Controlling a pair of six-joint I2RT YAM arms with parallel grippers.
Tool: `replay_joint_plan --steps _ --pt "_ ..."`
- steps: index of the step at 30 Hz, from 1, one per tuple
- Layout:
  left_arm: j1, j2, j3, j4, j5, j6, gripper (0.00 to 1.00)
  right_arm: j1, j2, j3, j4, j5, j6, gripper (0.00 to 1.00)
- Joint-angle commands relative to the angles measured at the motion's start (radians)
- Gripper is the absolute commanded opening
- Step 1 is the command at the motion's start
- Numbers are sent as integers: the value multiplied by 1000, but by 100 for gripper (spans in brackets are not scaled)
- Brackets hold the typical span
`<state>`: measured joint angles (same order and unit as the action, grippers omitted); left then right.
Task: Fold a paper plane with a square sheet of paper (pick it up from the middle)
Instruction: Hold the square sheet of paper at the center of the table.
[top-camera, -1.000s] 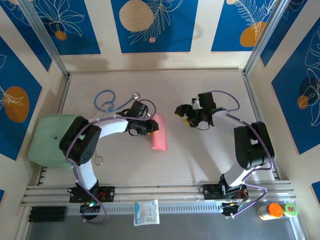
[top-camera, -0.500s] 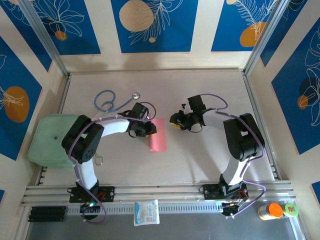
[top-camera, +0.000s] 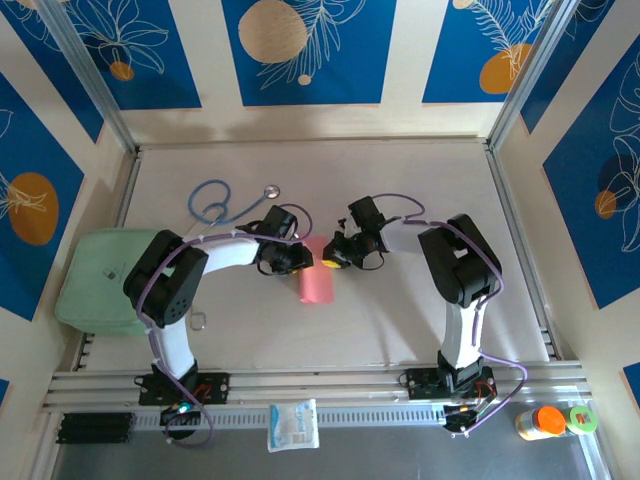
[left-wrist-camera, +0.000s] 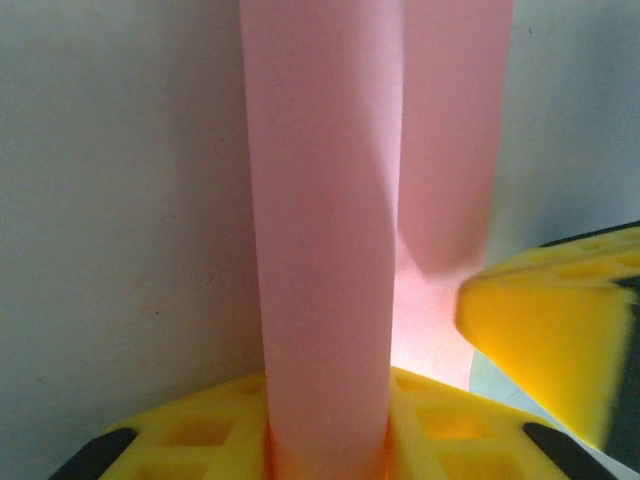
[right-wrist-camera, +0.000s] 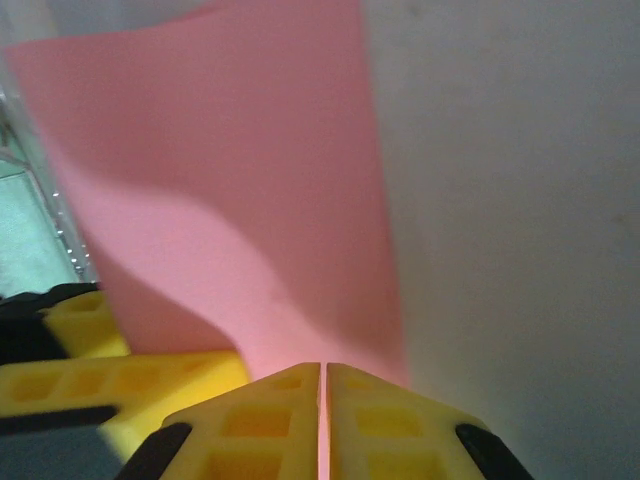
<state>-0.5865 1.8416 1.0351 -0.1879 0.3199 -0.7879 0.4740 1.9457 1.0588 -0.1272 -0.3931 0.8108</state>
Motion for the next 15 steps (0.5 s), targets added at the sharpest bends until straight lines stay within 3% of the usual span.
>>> replay_joint_plan --steps 1,15 --pt "5 13 9 -52 -30 -5 30 3 24 23 -58 15 -4 10" --pt "-39 -101 -33 -185 -106 -13 60 8 47 13 -82 70 39 10"
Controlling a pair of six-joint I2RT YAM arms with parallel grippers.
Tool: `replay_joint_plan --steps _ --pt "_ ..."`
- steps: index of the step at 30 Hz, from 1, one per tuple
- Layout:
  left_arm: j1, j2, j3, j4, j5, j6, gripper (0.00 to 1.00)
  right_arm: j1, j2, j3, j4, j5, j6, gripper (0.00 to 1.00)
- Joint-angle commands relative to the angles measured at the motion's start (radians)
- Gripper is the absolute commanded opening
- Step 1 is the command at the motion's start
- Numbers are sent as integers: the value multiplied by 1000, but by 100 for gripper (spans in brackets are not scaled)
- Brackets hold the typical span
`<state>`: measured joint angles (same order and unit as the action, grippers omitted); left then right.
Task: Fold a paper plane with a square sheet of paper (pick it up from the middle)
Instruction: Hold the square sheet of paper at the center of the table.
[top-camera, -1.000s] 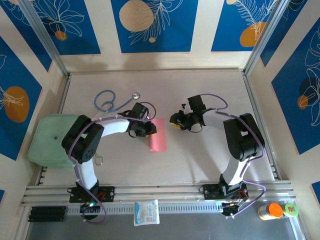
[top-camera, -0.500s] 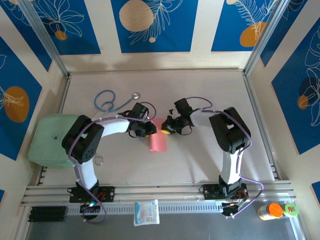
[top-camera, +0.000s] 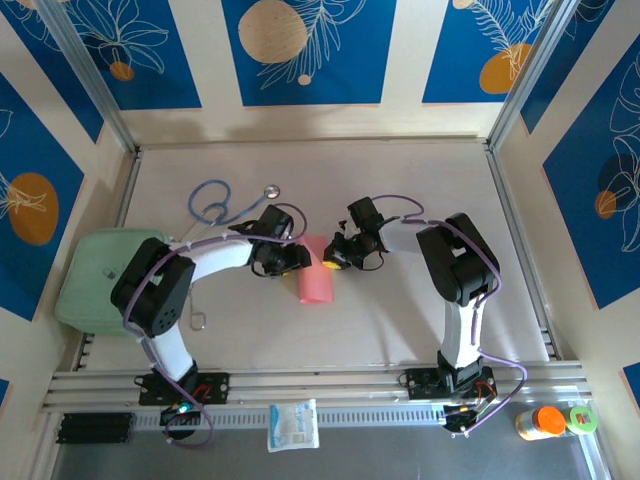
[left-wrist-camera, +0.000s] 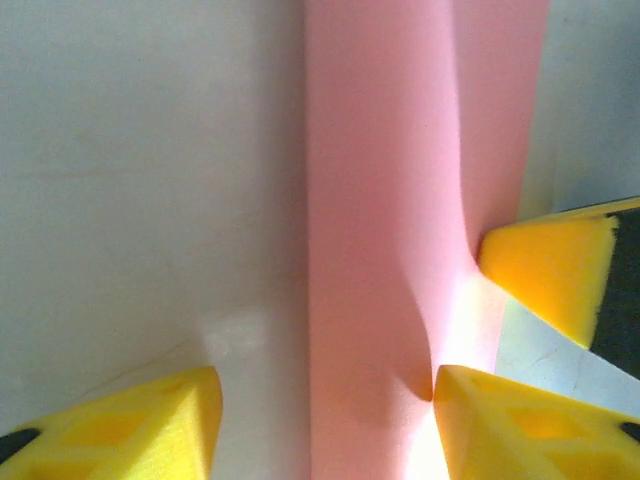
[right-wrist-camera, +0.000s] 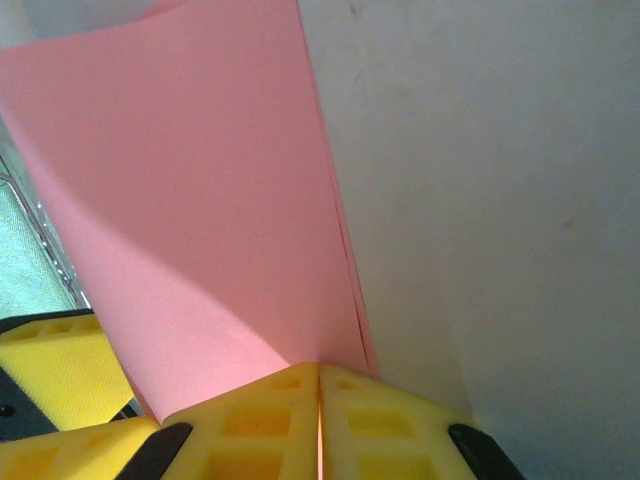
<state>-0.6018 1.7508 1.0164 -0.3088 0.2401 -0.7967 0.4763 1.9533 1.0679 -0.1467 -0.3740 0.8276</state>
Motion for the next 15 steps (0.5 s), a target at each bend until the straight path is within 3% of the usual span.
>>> replay_joint_plan --steps 1,8,15 --pt "-31 -1 -13 -64 -27 -8 61 7 39 7 -61 47 24 11" --pt "-51 56 3 -54 -48 -30 59 4 15 19 -43 19 27 15" --pt "-62 95 -7 -52 -90 -76 55 -15 -90 9 0 10 45 28"
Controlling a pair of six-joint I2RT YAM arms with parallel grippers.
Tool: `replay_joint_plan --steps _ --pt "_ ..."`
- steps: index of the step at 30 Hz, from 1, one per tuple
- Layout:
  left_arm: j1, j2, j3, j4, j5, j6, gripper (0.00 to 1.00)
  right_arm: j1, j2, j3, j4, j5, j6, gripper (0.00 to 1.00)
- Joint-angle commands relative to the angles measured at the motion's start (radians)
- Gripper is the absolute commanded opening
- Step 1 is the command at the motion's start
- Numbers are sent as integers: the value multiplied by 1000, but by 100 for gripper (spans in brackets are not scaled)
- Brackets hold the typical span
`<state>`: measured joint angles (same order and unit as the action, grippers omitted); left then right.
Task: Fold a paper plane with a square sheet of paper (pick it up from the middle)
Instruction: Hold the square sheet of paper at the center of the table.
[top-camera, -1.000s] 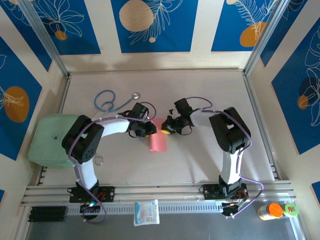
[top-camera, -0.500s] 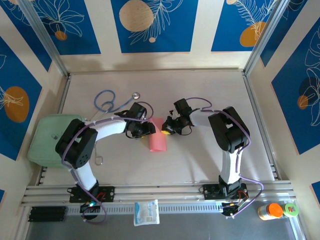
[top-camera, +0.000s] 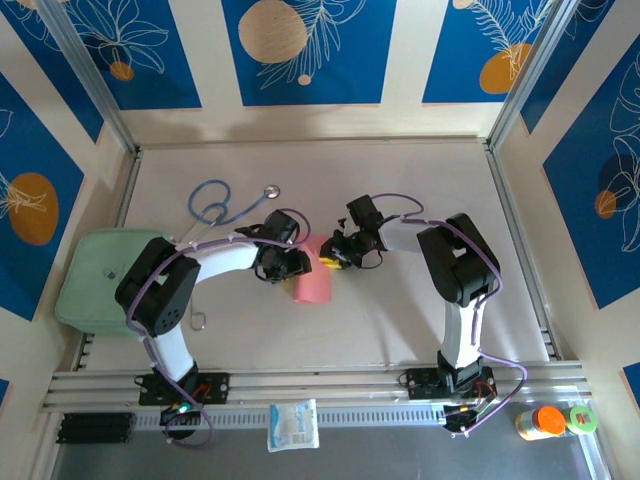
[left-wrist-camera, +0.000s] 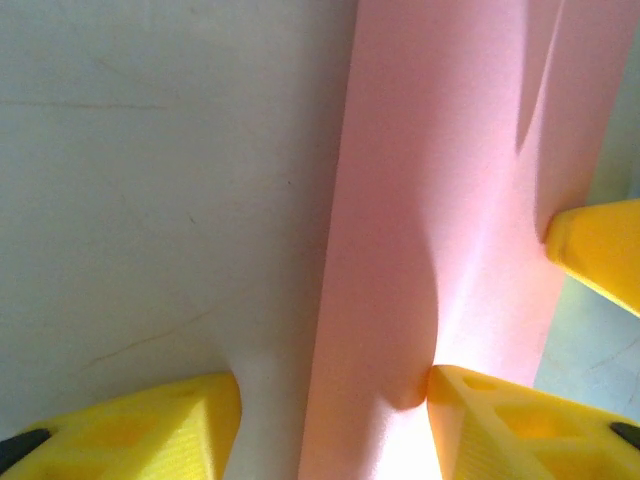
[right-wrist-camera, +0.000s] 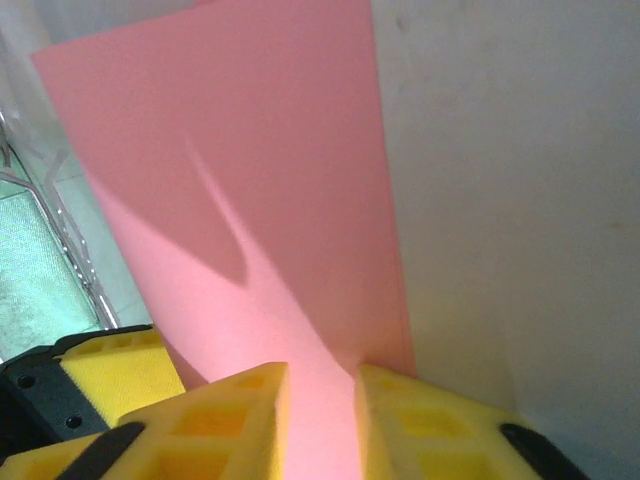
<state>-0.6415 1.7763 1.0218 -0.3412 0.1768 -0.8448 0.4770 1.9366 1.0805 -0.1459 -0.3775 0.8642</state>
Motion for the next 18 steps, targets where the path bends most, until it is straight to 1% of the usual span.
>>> replay_joint_plan --steps 1,3,8,13,18 --pt "-23 75 -13 -24 -36 -32 55 -22 -97 -14 3 30 11 31" --pt "-27 80 -17 -25 -48 -42 55 -35 -137 -40 -1 71 13 34" --pt "-32 87 -29 -19 -62 -65 55 -78 -210 -104 -20 146 7 37" --pt "-36 93 -39 3 -60 -75 56 -104 -246 -153 -19 164 0 38" --pt "-40 110 -28 -16 -55 -53 57 -106 -235 -151 -26 157 -6 38"
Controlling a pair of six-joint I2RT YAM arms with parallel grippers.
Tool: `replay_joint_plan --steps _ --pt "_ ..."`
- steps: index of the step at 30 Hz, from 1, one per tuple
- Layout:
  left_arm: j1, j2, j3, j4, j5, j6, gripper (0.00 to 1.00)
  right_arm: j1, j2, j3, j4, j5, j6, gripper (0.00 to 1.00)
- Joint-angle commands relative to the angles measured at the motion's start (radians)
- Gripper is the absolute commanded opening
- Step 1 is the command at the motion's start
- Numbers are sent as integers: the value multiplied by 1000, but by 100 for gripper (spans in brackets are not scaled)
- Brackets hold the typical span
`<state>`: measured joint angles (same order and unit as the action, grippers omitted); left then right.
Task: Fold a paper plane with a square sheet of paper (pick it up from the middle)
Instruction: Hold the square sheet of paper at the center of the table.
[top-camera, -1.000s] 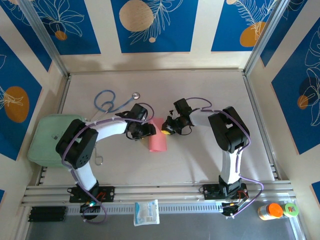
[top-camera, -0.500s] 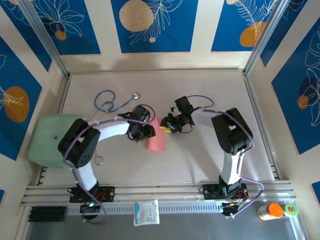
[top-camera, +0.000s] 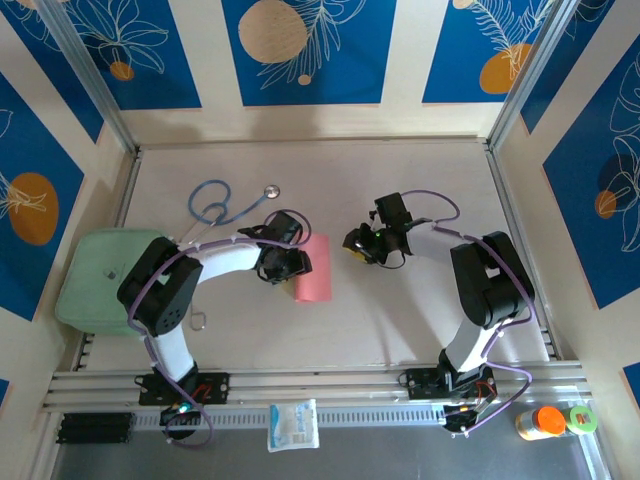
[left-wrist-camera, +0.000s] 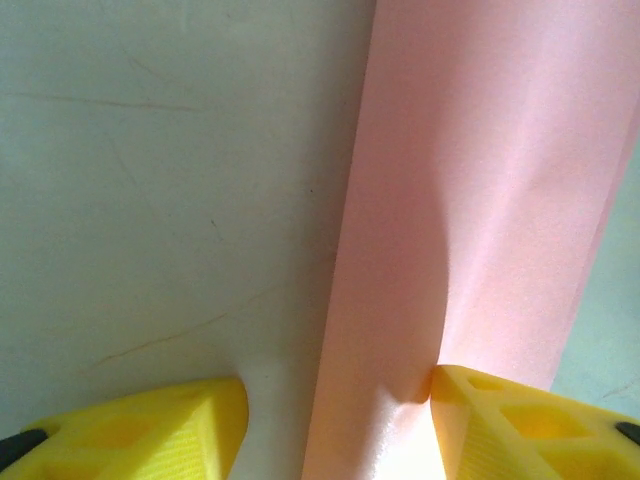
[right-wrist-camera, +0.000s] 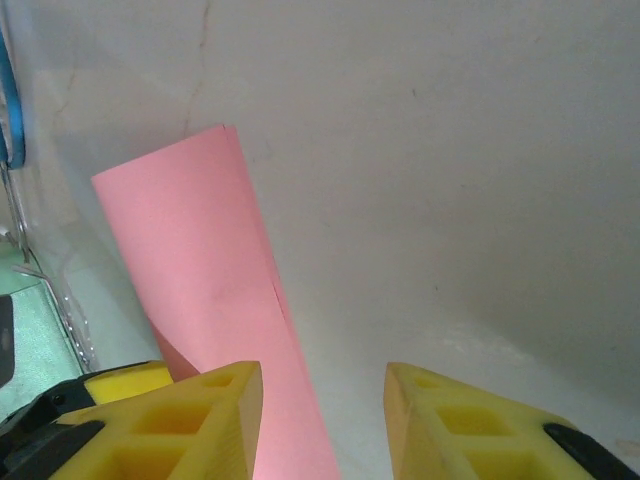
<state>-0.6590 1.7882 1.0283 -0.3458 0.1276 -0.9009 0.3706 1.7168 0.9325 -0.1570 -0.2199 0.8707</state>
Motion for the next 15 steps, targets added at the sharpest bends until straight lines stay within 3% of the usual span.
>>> replay_joint_plan --steps 1,15 --pt "-23 101 -34 -10 -2 10 58 2 -12 -2 -13 -3 -12 38" --pt "-23 142 -30 -7 21 56 59 11 25 11 -10 -24 -14 37"
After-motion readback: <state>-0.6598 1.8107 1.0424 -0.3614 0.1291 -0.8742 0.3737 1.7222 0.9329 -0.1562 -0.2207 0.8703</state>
